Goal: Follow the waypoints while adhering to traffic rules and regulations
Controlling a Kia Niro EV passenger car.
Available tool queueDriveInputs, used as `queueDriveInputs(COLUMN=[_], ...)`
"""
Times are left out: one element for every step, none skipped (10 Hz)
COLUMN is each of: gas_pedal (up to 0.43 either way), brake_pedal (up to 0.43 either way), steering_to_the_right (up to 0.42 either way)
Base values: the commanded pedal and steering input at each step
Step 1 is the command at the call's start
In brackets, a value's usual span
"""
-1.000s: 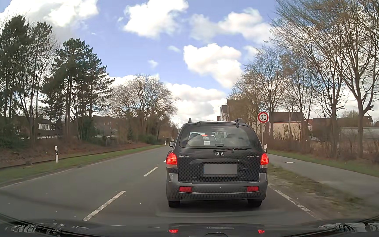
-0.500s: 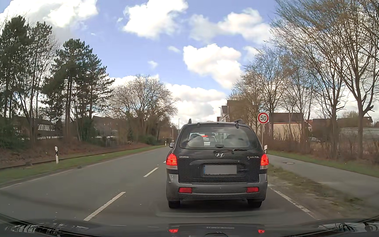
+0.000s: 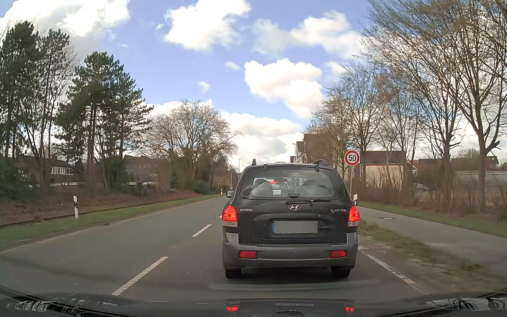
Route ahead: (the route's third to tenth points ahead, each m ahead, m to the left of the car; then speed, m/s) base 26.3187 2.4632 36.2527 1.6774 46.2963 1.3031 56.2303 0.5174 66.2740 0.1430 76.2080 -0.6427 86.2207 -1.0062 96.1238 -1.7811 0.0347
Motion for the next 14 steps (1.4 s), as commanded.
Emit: queueDriveInputs(gas_pedal=[0.0,0.0,0.0,0.0,0.0,0.0,0.0,0.0,0.0,0.0,0.0,0.0,0.0,0.0], brake_pedal=[0.207,0.207,0.213,0.213,0.213,0.213,0.213,0.213,0.213,0.213,0.22,0.22,0.22,0.22], steering_to_the_right=[0.0,0.0,0.0,0.0,0.0,0.0,0.0,0.0,0.0,0.0,0.0,0.0,0.0,0.0])
